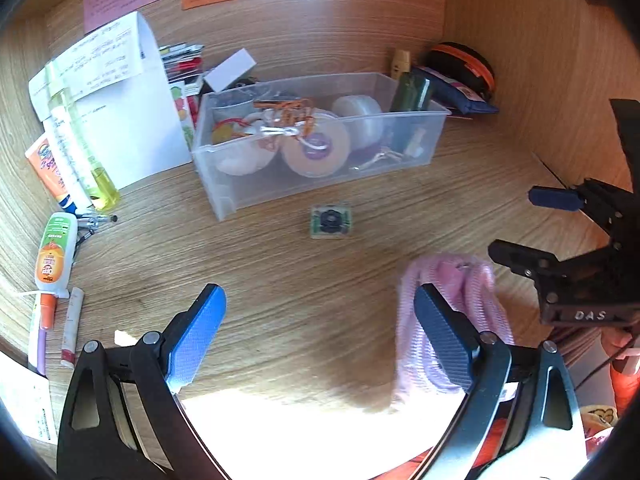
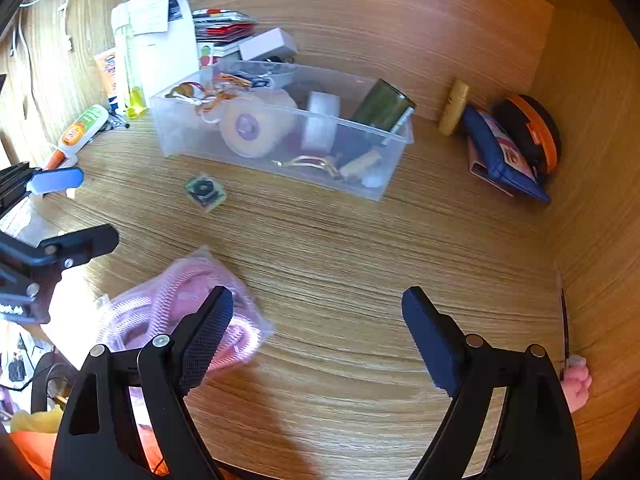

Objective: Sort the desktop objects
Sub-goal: 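Move left gripper to pink rope in plastic bag and grasp it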

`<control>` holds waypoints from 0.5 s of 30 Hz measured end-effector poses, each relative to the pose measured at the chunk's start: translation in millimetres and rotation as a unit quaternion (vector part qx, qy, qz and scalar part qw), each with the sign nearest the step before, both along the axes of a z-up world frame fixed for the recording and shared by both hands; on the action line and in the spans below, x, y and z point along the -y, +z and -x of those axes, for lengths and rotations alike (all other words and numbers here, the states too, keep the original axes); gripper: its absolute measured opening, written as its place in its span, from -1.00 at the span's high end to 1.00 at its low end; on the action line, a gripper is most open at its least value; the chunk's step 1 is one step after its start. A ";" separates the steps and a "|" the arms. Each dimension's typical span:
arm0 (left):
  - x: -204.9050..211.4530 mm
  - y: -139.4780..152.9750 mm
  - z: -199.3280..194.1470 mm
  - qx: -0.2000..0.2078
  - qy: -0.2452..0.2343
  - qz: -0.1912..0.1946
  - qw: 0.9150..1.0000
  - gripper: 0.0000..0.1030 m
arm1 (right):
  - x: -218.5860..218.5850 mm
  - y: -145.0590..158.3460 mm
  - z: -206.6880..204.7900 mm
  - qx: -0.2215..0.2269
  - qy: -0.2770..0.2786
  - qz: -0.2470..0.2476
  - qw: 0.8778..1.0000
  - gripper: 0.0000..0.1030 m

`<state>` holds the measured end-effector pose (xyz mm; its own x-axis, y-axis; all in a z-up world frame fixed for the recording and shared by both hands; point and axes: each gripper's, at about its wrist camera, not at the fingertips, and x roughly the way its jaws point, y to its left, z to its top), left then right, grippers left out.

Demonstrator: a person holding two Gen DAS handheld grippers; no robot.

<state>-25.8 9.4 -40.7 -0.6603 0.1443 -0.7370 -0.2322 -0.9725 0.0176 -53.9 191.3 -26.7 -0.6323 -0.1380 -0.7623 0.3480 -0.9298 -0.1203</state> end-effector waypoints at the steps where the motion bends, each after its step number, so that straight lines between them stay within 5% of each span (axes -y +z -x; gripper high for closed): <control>1: -8.4 -0.6 -2.3 0.003 -0.008 0.000 1.000 -0.87 | -4.9 0.2 0.8 0.000 -0.006 0.000 1.000 -0.64; 7: -55.7 -10.7 -8.9 0.021 -0.056 0.010 0.998 -0.87 | -34.8 4.3 1.1 -0.001 -0.021 0.025 0.999 -0.64; 15: -72.3 -33.7 2.9 0.059 -0.058 0.023 0.996 -0.87 | -50.2 6.0 -1.3 -0.007 -0.022 0.038 0.999 -0.64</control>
